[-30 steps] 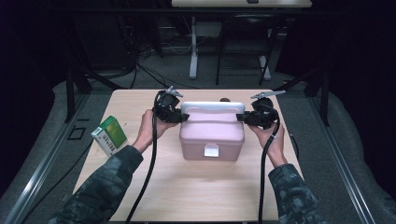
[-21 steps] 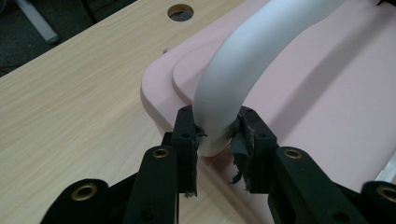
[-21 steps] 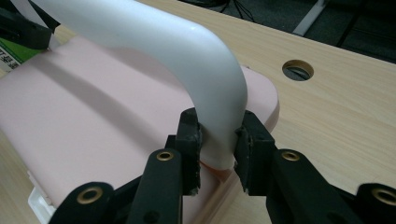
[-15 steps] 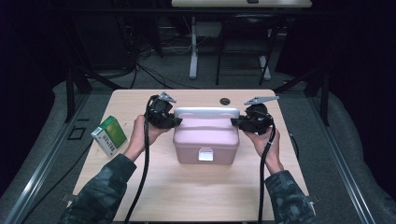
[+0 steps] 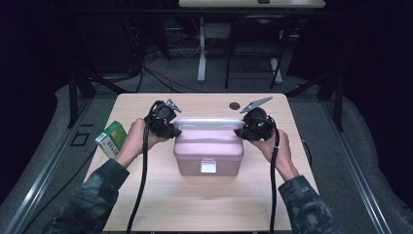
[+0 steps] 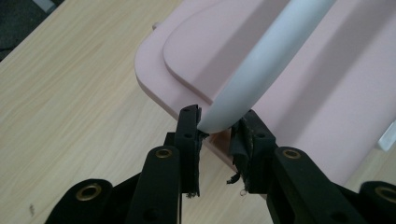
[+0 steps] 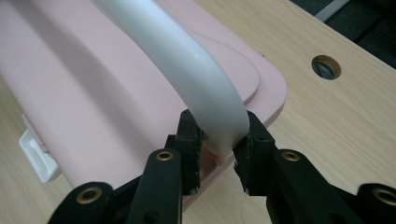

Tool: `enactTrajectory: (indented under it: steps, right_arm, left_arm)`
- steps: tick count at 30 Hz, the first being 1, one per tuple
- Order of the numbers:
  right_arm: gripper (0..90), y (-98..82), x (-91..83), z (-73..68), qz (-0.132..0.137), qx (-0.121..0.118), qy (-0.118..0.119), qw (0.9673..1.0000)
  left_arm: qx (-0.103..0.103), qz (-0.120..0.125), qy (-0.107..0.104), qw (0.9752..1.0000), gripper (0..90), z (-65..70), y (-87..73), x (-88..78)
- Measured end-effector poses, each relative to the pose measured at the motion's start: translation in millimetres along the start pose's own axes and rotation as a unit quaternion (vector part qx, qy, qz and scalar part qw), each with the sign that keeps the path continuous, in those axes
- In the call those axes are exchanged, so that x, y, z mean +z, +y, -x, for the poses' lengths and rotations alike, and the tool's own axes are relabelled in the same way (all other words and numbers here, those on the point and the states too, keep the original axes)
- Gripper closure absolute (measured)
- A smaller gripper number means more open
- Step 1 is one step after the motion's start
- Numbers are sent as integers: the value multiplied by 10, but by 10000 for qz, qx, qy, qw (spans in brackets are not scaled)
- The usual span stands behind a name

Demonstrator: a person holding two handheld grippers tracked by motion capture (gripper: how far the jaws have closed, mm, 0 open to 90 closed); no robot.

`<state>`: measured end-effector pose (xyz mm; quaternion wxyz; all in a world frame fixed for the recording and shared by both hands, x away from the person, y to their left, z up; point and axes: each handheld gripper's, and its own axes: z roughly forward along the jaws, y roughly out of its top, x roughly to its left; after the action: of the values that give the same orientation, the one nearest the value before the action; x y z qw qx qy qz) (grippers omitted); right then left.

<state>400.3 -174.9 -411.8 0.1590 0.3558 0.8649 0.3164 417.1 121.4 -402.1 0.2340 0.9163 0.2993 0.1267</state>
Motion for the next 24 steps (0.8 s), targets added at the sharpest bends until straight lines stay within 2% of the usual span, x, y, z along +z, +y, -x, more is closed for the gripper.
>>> enactTrajectory:
  steps: [4,5,6,7,8,11,17,24]
  right_arm:
    - [726,106,-1,-57,-338,-317,-12,9989]
    - [726,106,-1,-57,-338,-317,-12,9989]
    - [729,155,1,-82,-500,-425,-12,9978]
    - [731,179,0,-93,-595,-466,-4,9971]
    - [733,196,10,-107,-648,-511,8,9966]
    - [736,237,22,-149,-860,-680,40,9940]
    - [740,266,23,-233,-1018,-844,176,9911]
    - [741,272,18,-311,-1064,-938,244,9896]
  left_arm:
    - [196,-337,7,9992,729,1,18,-35]
    - [196,-337,7,9992,730,1,18,-35]
    - [269,-448,25,9986,730,9,21,-49]
    - [269,-448,25,9986,730,9,21,-49]
    - [319,-552,34,9980,731,16,20,-64]
    - [347,-611,14,9975,732,18,16,-75]
    - [435,-751,-33,9962,733,3,-29,-122]
    - [362,-685,-136,9969,735,-1,-117,-171]
